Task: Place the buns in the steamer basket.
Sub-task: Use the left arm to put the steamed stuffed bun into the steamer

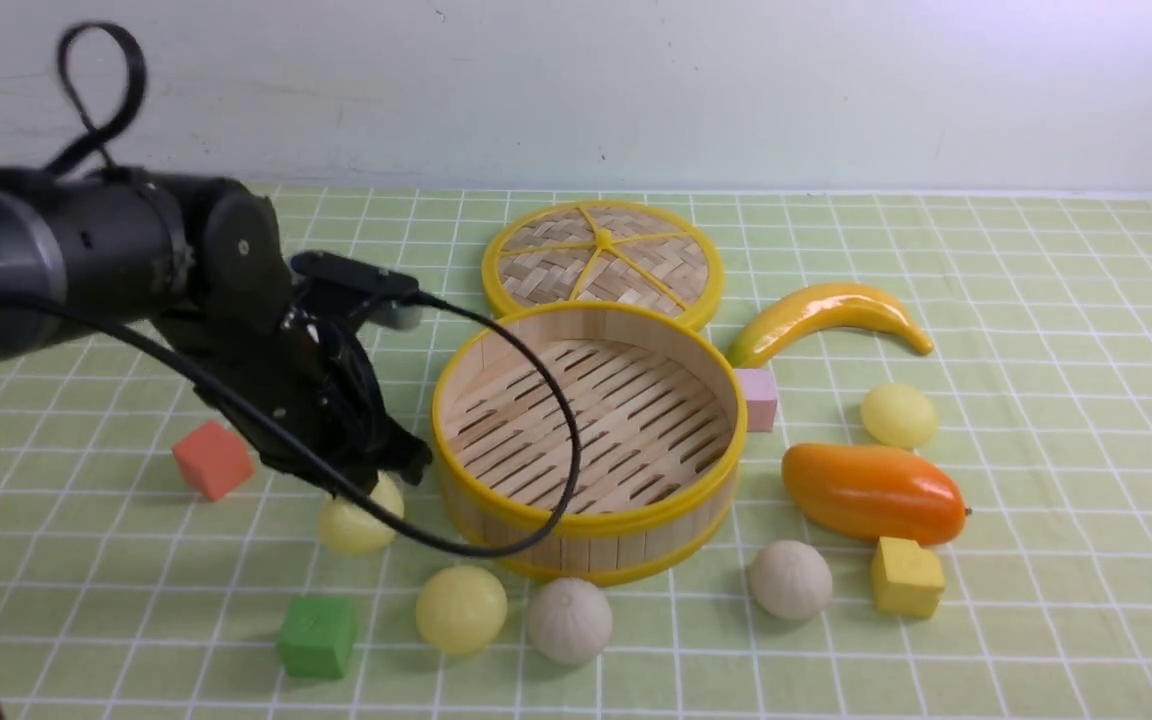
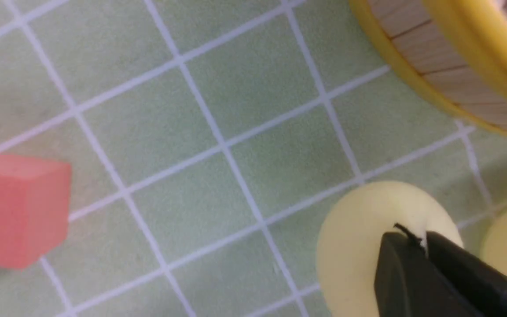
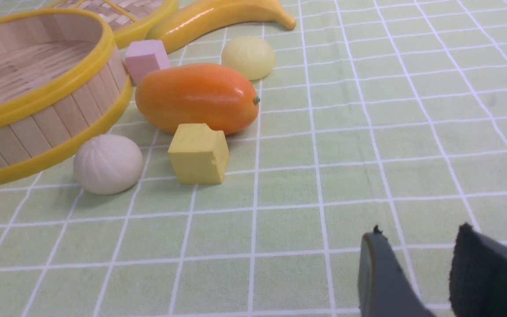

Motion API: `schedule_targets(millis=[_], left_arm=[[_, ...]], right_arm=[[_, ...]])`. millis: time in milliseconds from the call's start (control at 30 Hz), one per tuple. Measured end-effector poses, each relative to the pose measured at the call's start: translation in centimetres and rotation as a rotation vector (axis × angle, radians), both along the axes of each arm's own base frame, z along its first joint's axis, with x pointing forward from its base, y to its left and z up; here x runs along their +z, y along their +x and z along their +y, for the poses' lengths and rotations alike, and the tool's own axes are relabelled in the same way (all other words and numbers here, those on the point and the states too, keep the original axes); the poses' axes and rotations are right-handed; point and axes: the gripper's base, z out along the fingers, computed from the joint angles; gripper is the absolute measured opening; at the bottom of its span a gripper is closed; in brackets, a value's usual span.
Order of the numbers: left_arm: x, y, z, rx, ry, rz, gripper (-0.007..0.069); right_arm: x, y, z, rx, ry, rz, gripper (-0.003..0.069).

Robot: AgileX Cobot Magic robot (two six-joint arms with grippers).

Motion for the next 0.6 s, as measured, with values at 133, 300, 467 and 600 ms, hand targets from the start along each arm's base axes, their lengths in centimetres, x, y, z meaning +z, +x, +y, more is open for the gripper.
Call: schedule_targets(millis=[133,300,467,600], left_arm=[[5.3,-0.9,-2.8,-0.065,-0.073,-0.18,-0.0013],[4.5,1.5,-5.7,-0.093,-0.112,-0.239,-0.0013],[-0.2,5.4,-7.1,-0.086,-0.07,-0.18,-0.0001],[-2.0,6.8,-7.7,-0.088,-0.05,-0.135,0.0078]], right_arm=[[0.0,0.0,0.0,0.0,0.0,0.0,0.0241],[0.0,0.0,0.0,0.0,0.0,0.0,0.0241],[0.0,0.0,0.0,0.0,0.0,0.0,0.0241],[0.0,0.0,0.0,0.0,0.0,0.0,0.0241]])
